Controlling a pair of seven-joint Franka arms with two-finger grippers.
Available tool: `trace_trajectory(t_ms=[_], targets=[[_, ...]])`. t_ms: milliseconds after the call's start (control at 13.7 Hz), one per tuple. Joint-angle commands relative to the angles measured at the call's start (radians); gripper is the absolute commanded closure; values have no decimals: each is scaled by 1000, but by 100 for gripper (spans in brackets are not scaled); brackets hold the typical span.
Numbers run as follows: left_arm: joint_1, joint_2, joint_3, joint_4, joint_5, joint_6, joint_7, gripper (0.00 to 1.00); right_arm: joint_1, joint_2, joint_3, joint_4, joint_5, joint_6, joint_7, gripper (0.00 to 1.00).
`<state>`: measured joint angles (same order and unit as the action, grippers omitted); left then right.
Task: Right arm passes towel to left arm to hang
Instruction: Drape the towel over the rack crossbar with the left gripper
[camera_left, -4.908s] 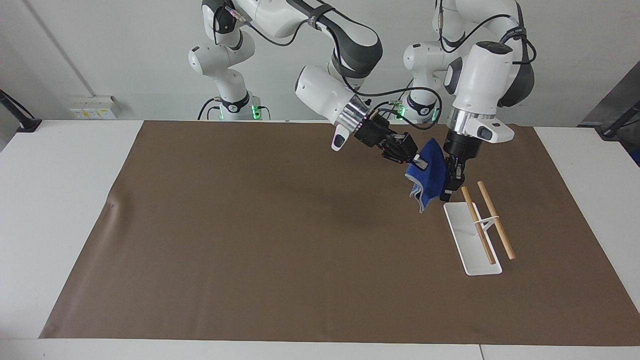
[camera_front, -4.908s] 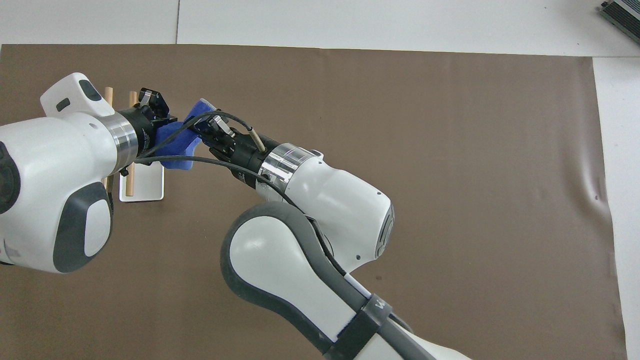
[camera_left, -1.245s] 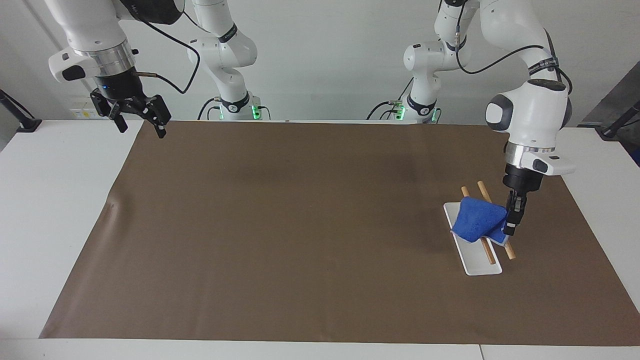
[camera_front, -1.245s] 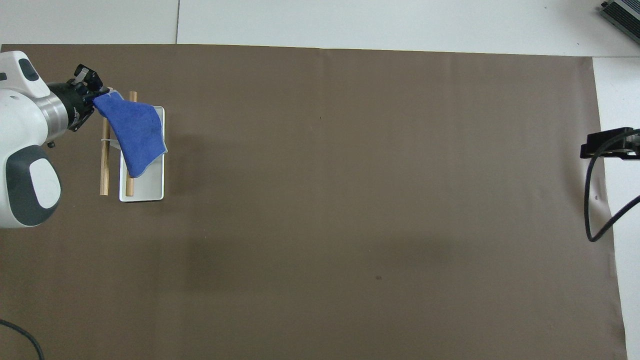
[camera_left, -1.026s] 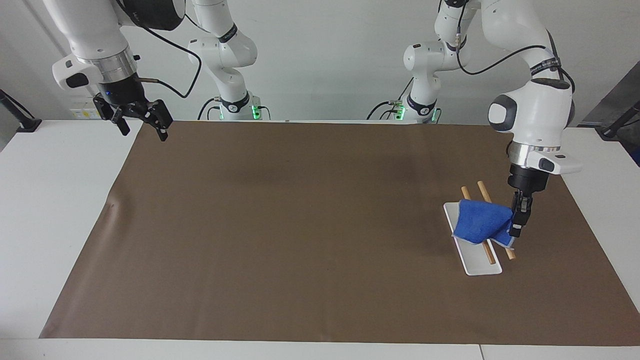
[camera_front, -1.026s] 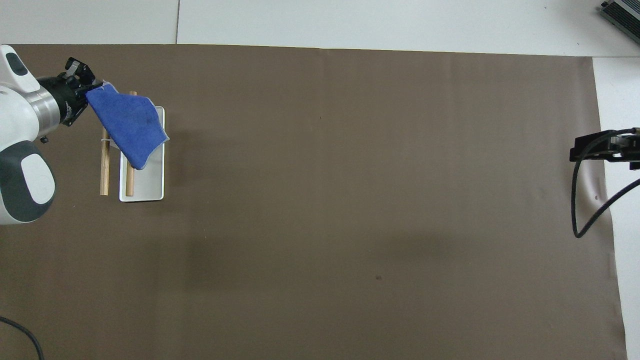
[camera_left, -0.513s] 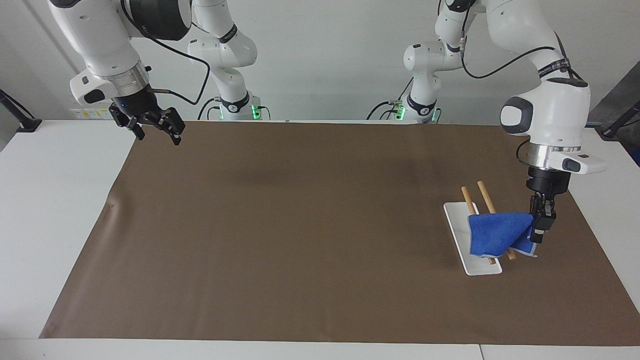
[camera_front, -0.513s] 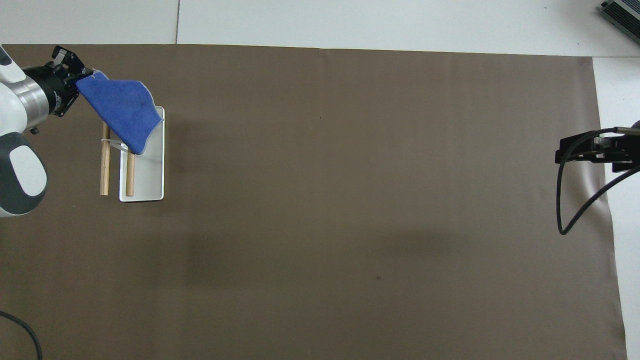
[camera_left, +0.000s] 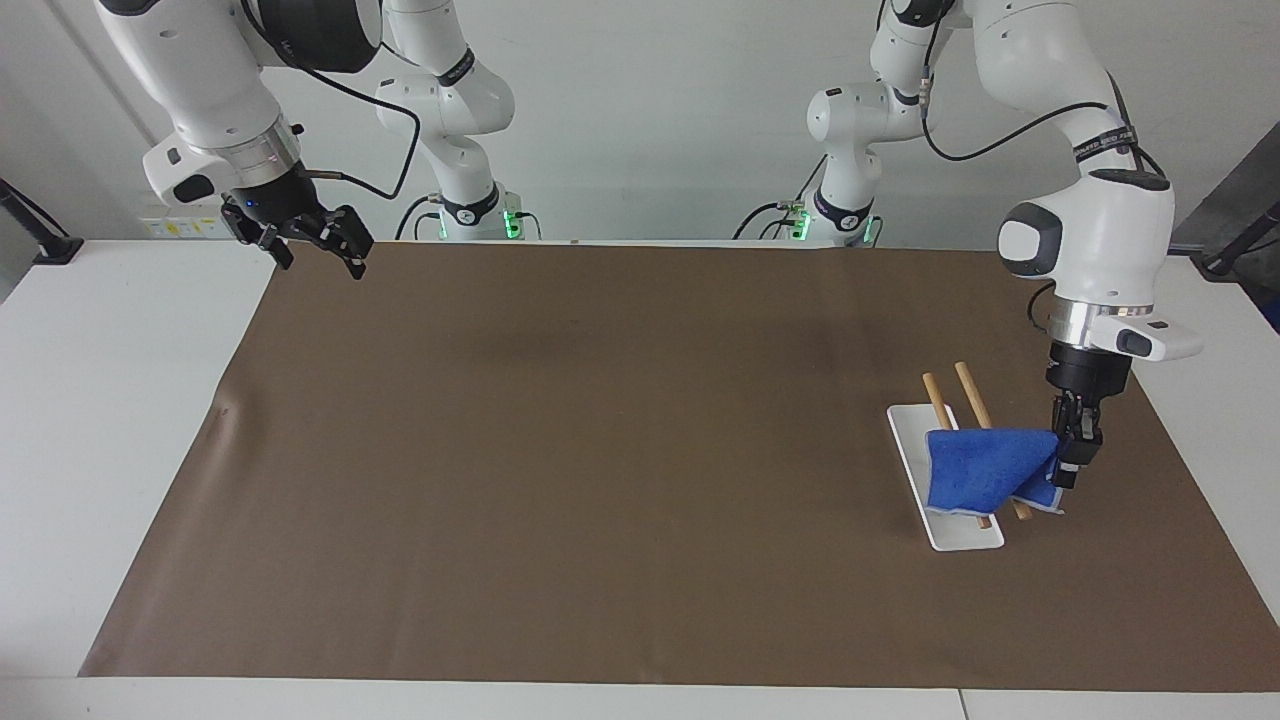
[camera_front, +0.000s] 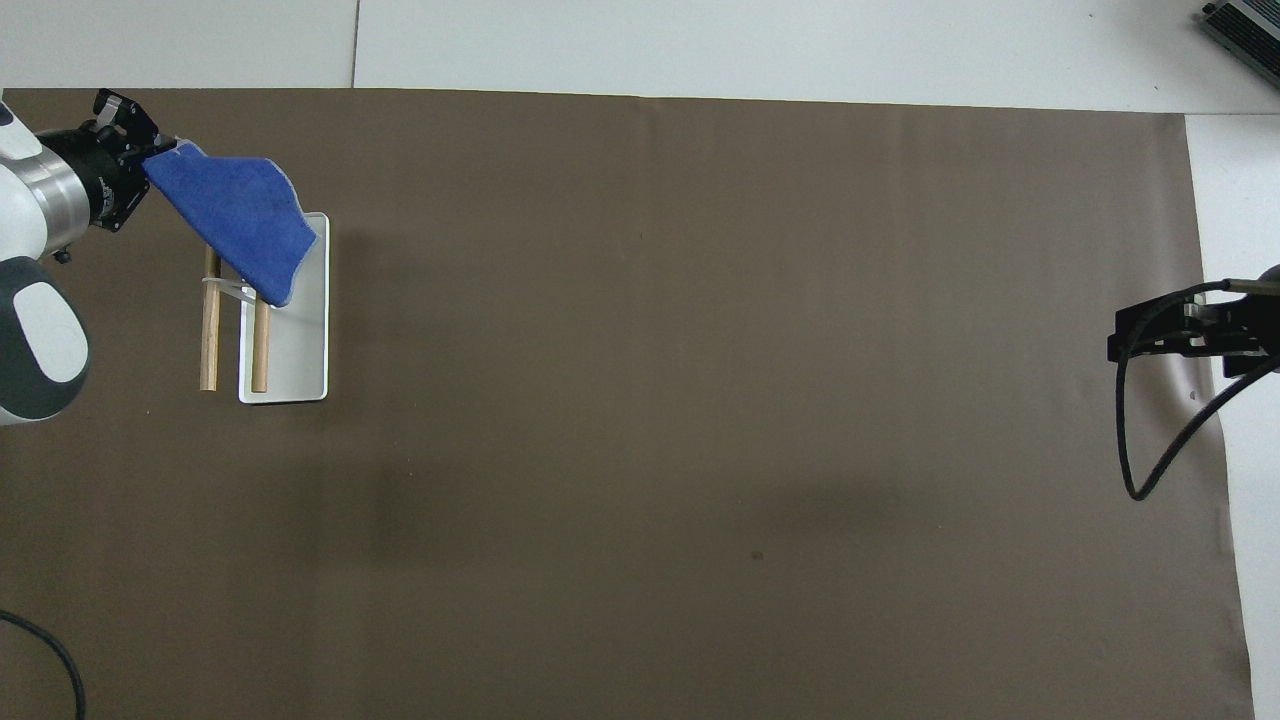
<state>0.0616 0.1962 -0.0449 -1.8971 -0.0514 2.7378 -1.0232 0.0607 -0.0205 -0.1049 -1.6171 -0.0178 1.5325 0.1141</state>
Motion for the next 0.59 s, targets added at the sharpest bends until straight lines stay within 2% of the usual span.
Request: trace_trajectory(t_ms=[0,513], targets=[[6,-6,25,-10,-15,7,11,100,-4,-32,4,-43,19,14,-16,0],[6,-6,49,-3,-15,-21,8,100,-6,-32,2,-33,21,11,-19,0]])
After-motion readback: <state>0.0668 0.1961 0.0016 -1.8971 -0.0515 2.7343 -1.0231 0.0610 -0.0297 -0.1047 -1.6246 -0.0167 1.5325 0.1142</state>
